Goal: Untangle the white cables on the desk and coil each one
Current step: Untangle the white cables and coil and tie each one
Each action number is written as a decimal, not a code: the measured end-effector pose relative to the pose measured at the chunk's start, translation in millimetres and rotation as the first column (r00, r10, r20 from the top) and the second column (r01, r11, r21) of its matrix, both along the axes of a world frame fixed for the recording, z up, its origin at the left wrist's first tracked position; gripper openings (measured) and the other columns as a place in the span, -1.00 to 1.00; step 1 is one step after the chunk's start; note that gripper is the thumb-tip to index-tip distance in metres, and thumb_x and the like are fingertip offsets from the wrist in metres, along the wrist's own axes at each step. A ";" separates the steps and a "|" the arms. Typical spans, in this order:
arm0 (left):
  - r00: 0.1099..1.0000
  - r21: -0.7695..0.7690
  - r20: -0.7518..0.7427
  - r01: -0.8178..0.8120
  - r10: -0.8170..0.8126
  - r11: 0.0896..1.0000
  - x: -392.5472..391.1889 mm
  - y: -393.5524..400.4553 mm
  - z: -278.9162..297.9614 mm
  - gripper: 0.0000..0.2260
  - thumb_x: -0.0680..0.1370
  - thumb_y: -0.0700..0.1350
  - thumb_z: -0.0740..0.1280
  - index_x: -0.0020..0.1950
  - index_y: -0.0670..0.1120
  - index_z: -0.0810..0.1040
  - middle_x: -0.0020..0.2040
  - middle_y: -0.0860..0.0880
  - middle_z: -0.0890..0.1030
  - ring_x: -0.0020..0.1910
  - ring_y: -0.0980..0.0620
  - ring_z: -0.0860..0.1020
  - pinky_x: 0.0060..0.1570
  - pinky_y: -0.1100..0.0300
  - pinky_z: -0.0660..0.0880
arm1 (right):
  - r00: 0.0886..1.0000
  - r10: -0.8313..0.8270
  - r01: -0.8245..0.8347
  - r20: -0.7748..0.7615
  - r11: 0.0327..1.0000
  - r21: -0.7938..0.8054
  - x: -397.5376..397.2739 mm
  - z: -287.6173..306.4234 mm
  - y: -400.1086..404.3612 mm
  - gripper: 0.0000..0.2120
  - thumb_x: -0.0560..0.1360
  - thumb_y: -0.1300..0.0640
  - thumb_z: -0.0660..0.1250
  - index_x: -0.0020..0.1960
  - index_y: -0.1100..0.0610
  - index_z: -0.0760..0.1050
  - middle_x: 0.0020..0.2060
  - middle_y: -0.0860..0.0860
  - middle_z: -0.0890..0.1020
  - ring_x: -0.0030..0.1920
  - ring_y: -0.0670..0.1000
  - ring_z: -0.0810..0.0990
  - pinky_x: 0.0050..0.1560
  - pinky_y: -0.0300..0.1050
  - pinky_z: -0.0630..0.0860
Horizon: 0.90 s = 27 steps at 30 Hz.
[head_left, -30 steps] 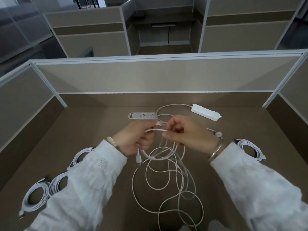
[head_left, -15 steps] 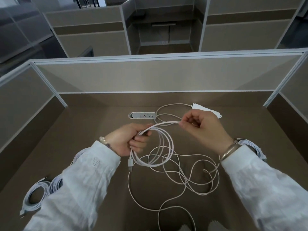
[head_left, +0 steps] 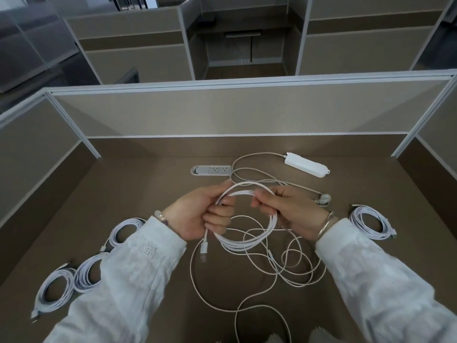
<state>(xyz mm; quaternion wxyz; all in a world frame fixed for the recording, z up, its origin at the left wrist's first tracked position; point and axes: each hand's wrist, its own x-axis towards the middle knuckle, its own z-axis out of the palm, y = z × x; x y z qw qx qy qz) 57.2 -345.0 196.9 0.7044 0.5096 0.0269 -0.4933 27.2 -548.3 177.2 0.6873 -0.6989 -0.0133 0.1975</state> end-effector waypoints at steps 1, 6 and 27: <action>0.999 0.012 0.033 -0.012 0.011 1.000 -0.3 0.6 -2.1 -0.61 0.55 0.15 0.15 -0.38 -0.05 0.37 -0.49 0.09 0.08 -0.60 0.18 0.06 -0.61 0.34 0.08 | 1.000 -0.017 0.017 -0.017 1.000 0.000 1.8 -2.1 -1.8 -0.71 0.50 -0.06 0.28 -0.17 0.15 0.60 -0.53 -0.08 0.37 -0.59 -0.15 0.14 -0.61 -0.34 0.08; 0.976 0.044 0.113 -0.195 0.189 0.980 3.0 7.6 -4.6 -0.66 0.49 0.09 0.24 -0.43 -0.02 0.37 -0.53 0.11 0.12 -0.60 0.18 0.02 -0.64 0.35 0.00 | 1.000 -0.032 0.031 0.001 0.997 0.077 6.6 -16.8 -7.7 -0.78 0.40 0.02 0.37 -0.10 0.17 0.62 -0.25 0.06 0.66 -0.58 -0.13 0.14 -0.56 -0.29 0.02; 0.903 -0.027 0.136 -0.408 0.408 0.912 23.0 20.4 -19.7 -0.56 0.62 0.04 0.14 -0.46 -0.03 0.38 -0.54 0.09 0.16 -0.65 0.19 0.11 -0.60 0.32 -0.06 | 0.909 0.187 0.041 0.373 0.848 -0.528 -23.3 -13.0 3.0 -0.84 0.55 0.06 0.29 -0.13 0.02 0.64 -0.45 -0.14 0.55 -0.39 -0.22 0.49 -0.29 -0.39 0.36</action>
